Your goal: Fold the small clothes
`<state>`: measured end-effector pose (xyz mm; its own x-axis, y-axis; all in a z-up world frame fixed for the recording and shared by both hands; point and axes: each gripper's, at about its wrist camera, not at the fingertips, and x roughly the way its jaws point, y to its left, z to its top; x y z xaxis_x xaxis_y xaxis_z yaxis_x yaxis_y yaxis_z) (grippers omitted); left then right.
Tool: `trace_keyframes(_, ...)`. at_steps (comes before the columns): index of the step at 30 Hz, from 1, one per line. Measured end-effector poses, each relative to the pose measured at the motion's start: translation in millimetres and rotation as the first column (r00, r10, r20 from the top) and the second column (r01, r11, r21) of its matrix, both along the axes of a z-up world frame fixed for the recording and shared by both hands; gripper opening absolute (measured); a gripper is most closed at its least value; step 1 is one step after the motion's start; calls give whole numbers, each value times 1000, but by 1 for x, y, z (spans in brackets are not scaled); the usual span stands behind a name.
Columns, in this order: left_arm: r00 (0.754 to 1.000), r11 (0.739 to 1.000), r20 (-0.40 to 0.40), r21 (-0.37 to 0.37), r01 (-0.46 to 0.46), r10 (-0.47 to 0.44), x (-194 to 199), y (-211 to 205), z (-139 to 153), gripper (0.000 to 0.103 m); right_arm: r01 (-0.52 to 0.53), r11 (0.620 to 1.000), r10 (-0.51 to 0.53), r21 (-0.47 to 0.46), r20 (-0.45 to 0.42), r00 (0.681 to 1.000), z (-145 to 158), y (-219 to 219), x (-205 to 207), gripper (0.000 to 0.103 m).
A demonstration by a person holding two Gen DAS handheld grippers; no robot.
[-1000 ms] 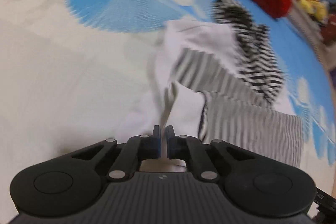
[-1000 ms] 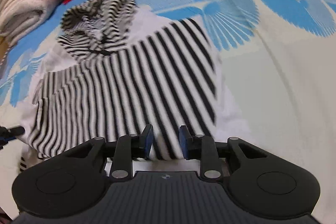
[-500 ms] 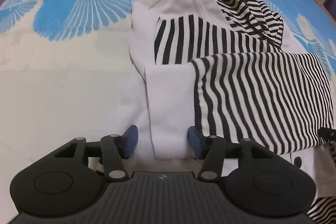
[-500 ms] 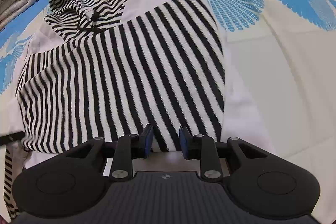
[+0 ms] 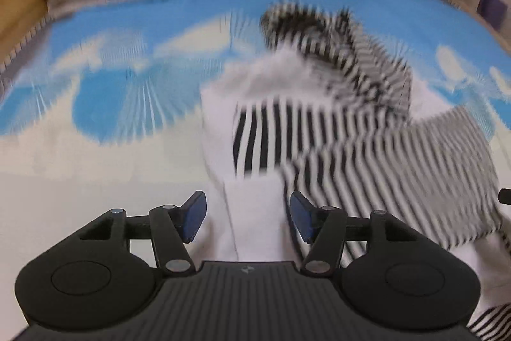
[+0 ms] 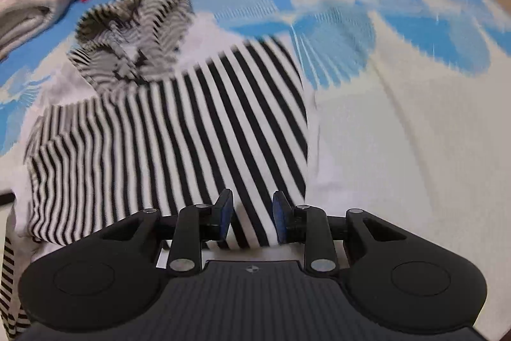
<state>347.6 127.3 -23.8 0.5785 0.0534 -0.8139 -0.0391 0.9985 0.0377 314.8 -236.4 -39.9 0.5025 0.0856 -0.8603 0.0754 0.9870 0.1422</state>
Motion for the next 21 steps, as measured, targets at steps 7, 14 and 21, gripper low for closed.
trace_keyframes(7,989,992,138,-116,-38,54,8,-1,50,73,-6,999,-2,50,169,986,76,-16,-9,30)
trace_keyframes(14,973,990,205,-108,-86,106,15,-2,64,85,-49,999,47,-1,331,942,122,-6,17,51)
trace_keyframes(21,964,985,203,-56,-164,172,25,2,55,85,20,1000,-22,16,160,987,65,-13,45,50)
